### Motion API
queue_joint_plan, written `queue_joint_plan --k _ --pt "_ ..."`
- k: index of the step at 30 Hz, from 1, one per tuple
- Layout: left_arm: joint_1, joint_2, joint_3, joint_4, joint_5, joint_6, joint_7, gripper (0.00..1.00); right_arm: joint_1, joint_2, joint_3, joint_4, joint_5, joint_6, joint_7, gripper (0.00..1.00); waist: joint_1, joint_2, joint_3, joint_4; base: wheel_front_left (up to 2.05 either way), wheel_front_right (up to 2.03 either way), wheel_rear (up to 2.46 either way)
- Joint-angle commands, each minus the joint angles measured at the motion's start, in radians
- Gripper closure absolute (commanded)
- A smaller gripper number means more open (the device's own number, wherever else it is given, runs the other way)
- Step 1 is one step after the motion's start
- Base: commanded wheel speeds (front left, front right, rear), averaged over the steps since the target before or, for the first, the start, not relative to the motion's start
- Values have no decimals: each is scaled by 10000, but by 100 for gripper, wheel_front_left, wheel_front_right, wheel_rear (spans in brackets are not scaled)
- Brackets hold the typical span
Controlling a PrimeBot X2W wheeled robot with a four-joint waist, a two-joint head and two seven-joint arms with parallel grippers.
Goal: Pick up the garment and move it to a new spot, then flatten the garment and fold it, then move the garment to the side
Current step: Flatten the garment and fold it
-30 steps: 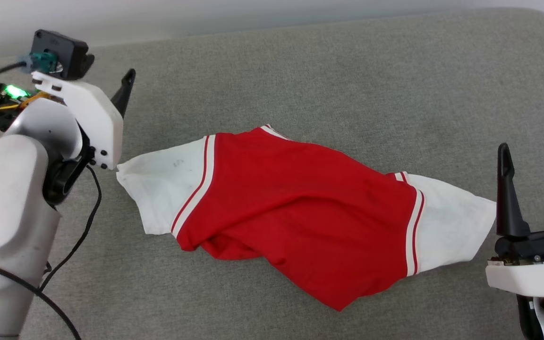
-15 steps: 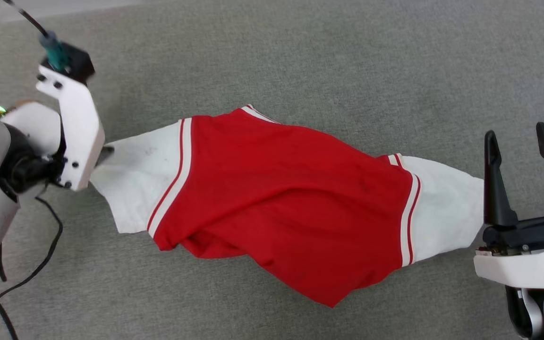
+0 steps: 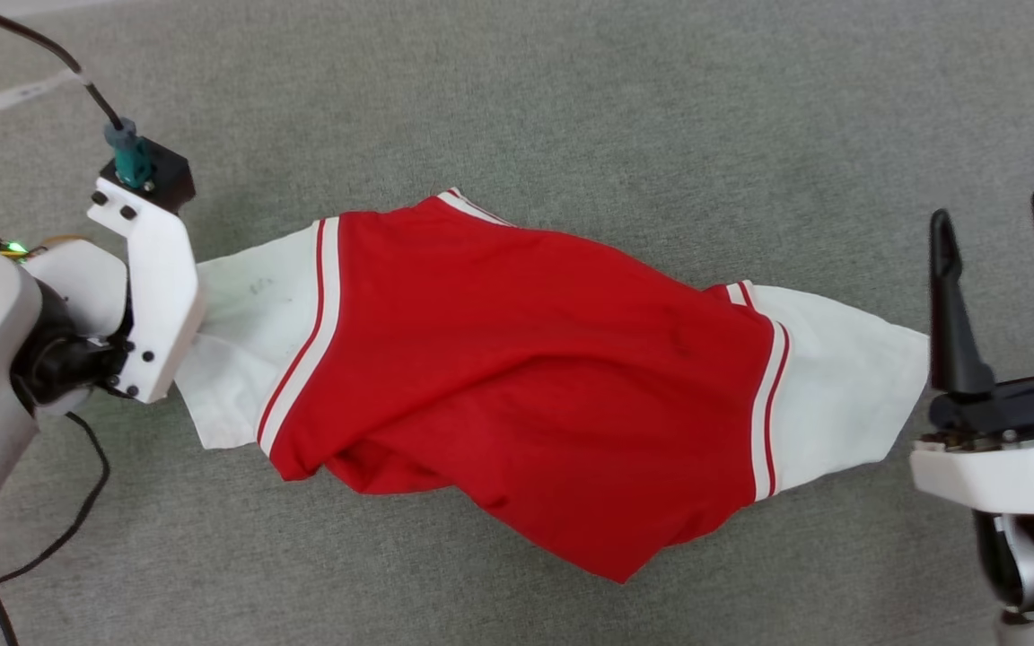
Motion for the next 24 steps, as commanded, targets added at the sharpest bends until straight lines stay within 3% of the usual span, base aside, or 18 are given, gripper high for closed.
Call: queue_joint_plan --k 1,10,15,19,24 --pt "265 -171 -210 101 -59 3 -84 100 -95 -129 -59 -18 -17 -7 -20 0 0 0 -147 43 0 0 0" --pt "163 526 -479 -950 -459 3 -1371 100 -870 -1342 -446 44 247 -7 -18 0 0 0 -1216 446 0 0 0" --pt "610 943 -361 -1638 -627 29 -2101 100 -1429 -2552 23 471 391 -7 199 0 0 0 -1606 728 0 0 0" --pt "995 1260 -319 -2198 -620 204 -2425 100 -1945 -3736 833 946 1073 -7 1678 0 0 0 -1742 954 0 0 0" --pt "1297 1393 -347 -2698 -551 447 -2644 100 -2493 -5456 2371 1411 2871 -7 4467 0 0 0 -1754 1209 0 0 0"
